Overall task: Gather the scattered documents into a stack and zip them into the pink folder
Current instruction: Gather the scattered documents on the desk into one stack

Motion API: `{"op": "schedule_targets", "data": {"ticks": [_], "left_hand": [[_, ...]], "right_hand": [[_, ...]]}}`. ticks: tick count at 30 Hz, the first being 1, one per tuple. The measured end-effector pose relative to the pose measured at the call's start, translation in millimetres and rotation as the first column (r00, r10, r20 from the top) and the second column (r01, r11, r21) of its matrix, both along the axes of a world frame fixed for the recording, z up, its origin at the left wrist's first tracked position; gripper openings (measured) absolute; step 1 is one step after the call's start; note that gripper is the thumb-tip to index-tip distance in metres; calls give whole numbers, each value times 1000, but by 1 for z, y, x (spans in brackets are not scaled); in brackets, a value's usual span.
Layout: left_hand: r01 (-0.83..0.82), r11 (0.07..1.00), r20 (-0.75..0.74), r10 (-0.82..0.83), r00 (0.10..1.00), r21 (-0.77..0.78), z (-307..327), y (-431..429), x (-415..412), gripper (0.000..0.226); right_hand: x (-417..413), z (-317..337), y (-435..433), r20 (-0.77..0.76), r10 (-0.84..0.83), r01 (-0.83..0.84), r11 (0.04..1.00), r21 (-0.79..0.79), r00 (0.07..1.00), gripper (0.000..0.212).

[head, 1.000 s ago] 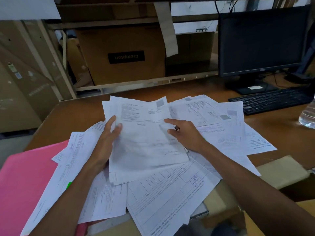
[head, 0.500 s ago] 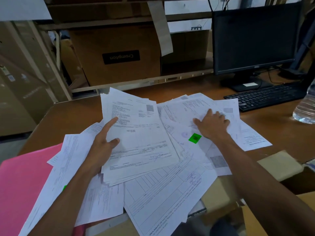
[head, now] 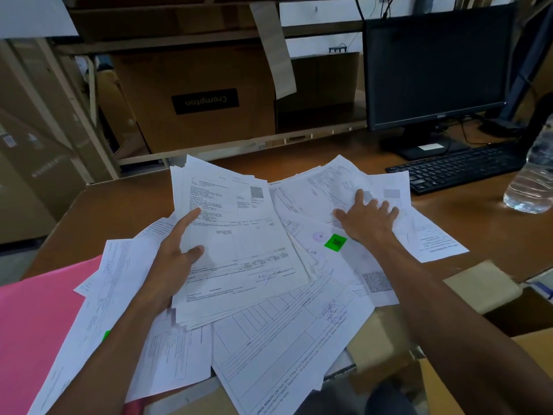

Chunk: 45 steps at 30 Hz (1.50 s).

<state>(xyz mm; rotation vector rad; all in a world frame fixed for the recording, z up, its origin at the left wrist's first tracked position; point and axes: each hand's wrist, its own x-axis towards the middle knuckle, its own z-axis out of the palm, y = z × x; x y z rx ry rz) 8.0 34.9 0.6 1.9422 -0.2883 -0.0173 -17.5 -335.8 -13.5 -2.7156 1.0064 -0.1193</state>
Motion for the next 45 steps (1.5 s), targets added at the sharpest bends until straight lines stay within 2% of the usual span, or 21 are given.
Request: {"op": "schedule_targets", "data": {"ticks": [5,15,20,24,27,30,33,38,41,45], "left_hand": [[0,1000,11,0,1000,15,2,-1,-2,65],[5,1000,7,-6,1000,13,6,-4,-6,64],[0,1000,9,0,1000,14,6,-4,-7,63],[2,1000,11,-2,1000,20,6,-4,-7,63],[-1,999,20,0,1000,35,6,-4,-7,63],[-2,999,24,0,1000,49,6,-4,-6,63],[-2,999,20,1,1000,40,6,-4,-6,63],[-53,998,21,52,998,26,6,-3,-3,64],[-91,996,13,91,996,17,7,1,-1,63],[-89,996,13,89,996,1,4,5,3,63]], "right_hand": [[3,-4,2,16,137,-135,988,-75,991,65],[-6,13,17,16,170,-158,945,-285,985,60],[-7,12,19,46,203,-172,914,-367,978,40],[-3,5,12,159,229,-189,954,-232,960,56],[0,3,12,226,219,-203,975,-92,949,53],[5,2,14,150,213,-197,973,-117,965,55],[15,9,19,137,216,-201,973,-112,967,59],[44,19,45,106,390,-389,921,-29,915,60],[67,18,60,95,442,-442,897,-29,892,65],[87,11,72,-61,432,-433,901,-13,900,67]]}}
